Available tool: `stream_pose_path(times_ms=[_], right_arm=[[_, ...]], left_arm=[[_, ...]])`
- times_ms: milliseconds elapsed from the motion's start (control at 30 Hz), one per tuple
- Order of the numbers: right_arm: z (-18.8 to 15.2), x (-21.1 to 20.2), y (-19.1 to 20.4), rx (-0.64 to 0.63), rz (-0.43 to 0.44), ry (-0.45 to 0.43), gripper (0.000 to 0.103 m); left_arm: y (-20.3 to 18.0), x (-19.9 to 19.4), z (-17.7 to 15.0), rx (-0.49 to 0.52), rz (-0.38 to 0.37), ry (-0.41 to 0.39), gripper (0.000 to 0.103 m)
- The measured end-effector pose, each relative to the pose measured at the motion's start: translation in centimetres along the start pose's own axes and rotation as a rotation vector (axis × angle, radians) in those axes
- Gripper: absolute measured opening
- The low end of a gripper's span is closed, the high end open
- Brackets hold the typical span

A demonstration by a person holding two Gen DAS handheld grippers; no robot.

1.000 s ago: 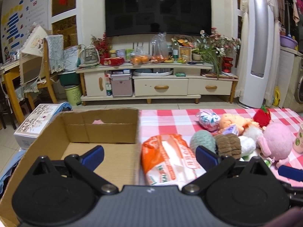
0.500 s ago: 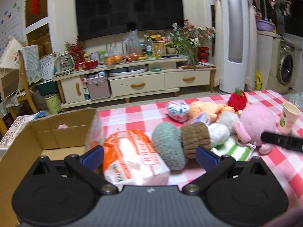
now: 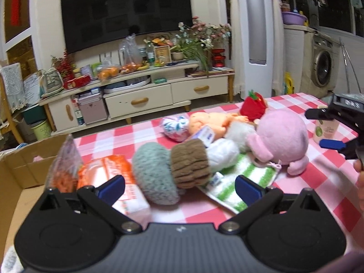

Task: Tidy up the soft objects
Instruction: 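Move left tool to the brown fuzzy roll while right tool approaches the pink plush ball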

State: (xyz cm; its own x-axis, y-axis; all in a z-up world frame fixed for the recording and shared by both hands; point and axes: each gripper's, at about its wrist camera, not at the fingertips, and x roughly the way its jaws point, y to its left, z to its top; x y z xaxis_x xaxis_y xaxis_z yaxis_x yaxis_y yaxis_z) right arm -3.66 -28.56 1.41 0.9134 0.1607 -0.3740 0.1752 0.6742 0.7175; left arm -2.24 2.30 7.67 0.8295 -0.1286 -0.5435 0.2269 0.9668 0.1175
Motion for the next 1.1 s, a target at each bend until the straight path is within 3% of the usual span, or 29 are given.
stream_pose_path(times_ms=[367, 500, 600, 700, 833, 1000, 1100], right_arm=[[1.7, 2.9, -5.6, 0.202, 0.12, 0.115, 0.103], [1.5, 3.8, -5.5, 0.214, 0.153, 0.162, 0.103], [0.8, 3.3, -2.6, 0.153, 0.144, 0.17, 0.103], [0.8, 3.3, -1.9, 0.105, 0.148, 0.189, 0.103], [1.3, 3.4, -1.5, 0.048, 0.164, 0.23, 0.103], [1.4, 2.6, -0.3, -0.032, 0.28, 0.254, 0.103], [1.3, 1.4, 0.6, -0.124, 0.368, 0.239, 0.103]], left_arm=[[-1.2, 2.8, 0.5, 0.006, 0.004, 0.006, 0.097], [-1.5, 4.0, 0.7, 0.023, 0.014, 0.008, 0.092], [-1.7, 5.1, 0.9, 0.036, 0.021, 0.01, 0.086], [-2.0, 5.8, 1.1, 0.057, 0.026, 0.011, 0.079], [-1.9, 6.6, 1.4, 0.055, 0.014, 0.032, 0.064], [-1.7, 6.8, 1.1, 0.006, -0.06, 0.072, 0.064], [-2.6, 6.4, 0.9, 0.031, -0.09, 0.072, 0.065]])
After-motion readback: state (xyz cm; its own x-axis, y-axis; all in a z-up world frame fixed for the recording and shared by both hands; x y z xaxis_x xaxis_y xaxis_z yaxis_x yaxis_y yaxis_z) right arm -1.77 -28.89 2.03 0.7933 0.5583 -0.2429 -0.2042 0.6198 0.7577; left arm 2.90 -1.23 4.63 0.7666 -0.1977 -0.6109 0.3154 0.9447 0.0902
